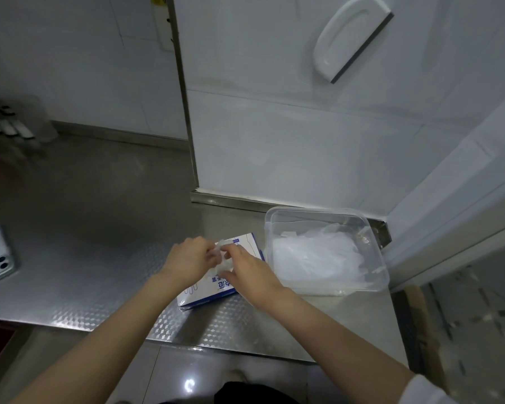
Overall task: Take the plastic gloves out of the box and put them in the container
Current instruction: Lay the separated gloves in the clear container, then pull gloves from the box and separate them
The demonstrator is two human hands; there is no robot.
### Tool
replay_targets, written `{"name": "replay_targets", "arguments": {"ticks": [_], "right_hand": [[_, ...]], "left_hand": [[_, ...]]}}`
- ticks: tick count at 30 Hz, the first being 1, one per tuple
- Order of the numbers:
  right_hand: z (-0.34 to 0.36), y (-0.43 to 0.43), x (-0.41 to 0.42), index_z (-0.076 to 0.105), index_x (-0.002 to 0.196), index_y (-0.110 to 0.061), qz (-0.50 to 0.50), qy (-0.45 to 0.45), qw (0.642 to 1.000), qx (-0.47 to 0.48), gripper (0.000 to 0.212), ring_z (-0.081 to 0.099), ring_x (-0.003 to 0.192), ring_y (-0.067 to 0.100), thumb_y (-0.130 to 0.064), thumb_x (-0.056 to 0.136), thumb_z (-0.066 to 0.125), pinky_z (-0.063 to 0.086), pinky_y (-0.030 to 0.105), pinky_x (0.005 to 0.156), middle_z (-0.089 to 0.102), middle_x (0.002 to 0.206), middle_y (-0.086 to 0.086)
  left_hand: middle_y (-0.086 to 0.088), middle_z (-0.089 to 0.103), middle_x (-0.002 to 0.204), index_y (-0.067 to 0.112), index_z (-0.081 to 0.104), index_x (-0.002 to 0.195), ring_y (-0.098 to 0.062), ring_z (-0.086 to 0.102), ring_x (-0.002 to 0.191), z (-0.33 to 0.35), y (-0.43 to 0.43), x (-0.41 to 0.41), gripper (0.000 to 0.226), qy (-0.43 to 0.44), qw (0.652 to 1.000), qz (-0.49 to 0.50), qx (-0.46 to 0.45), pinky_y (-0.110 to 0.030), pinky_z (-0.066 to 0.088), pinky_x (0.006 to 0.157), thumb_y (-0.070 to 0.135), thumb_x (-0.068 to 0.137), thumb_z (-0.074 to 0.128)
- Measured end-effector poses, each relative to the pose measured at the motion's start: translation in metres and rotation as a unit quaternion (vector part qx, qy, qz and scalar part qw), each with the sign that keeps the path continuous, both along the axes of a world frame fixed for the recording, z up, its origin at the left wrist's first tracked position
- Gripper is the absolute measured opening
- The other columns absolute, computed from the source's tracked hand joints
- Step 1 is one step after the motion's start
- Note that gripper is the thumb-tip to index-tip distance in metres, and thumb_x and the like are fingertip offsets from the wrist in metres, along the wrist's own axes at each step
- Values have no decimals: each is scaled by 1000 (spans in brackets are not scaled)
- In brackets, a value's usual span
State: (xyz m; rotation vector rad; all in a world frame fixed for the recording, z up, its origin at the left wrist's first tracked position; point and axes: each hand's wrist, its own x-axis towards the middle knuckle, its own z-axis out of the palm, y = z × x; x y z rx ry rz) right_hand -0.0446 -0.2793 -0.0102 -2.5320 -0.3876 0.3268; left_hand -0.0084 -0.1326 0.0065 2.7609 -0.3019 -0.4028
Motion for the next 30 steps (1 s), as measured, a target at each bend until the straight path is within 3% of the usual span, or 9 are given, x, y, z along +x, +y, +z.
{"name": "replay_targets", "arguments": {"ticks": [4,8,11,14,18,23,27,30], "right_hand": [[1,4,5,45,127,-16,-37,23,999,12,36,61,100,27,-27,93,55,45,35,83,63,116,5],[2,3,6,60,103,-12,-24,-6,1000,-9,18,61,93,23,-27,94,56,39,28,69,67,102,6],[1,2,6,59,101,-10,-19,-34,999,-30,17,60,93,24,-23,96,50,40,29,69,62,106,6],[-1,0,4,52,109,-10,-37,-55,998,-10,16,56,97,22,-19,97,47,42,30,75,52,114,3],[1,6,5,47,124,-15,27,-38,999,22,33,55,104,18,-19,93,57,42,28,78,51,125,0],[-2,9,11,64,96,-9,-11,-20,999,22,17,60,90,24,-24,93,57,37,27,68,66,99,8],[-6,-2,14,66,91,-8,-44,-28,999,-3,24,61,83,26,-27,96,51,43,32,70,69,89,11],[-10,-11,16,64,94,-6,-70,-23,996,-41,23,62,86,30,-21,98,47,47,33,73,68,94,14]], "left_hand": [[6,44,60,20,45,61,-20,48,69,-4,0,-3,35,-5,1000,20,1,-29,29,63,37,85,64],[-2,53,61,9,55,68,-18,47,62,-10,8,-2,34,18,996,44,-74,-30,28,55,37,79,72],[-11,58,68,-2,64,79,-15,44,61,-12,15,1,32,49,990,54,-122,-27,29,54,29,81,71],[0,56,66,6,65,74,-12,48,61,-9,20,2,23,66,988,46,-133,-18,31,54,25,84,70],[4,54,62,16,57,66,-7,46,57,-9,21,1,24,60,989,34,-134,-15,30,50,26,78,75],[6,59,66,18,53,63,-6,49,61,-15,20,-1,29,57,979,63,-184,-22,35,56,26,74,79],[3,58,65,16,54,67,-6,52,57,-17,30,1,24,59,976,85,-194,-13,39,50,21,80,74],[0,60,68,12,54,71,-6,57,57,-18,36,1,20,57,968,122,-213,-8,43,50,17,85,69]]}}
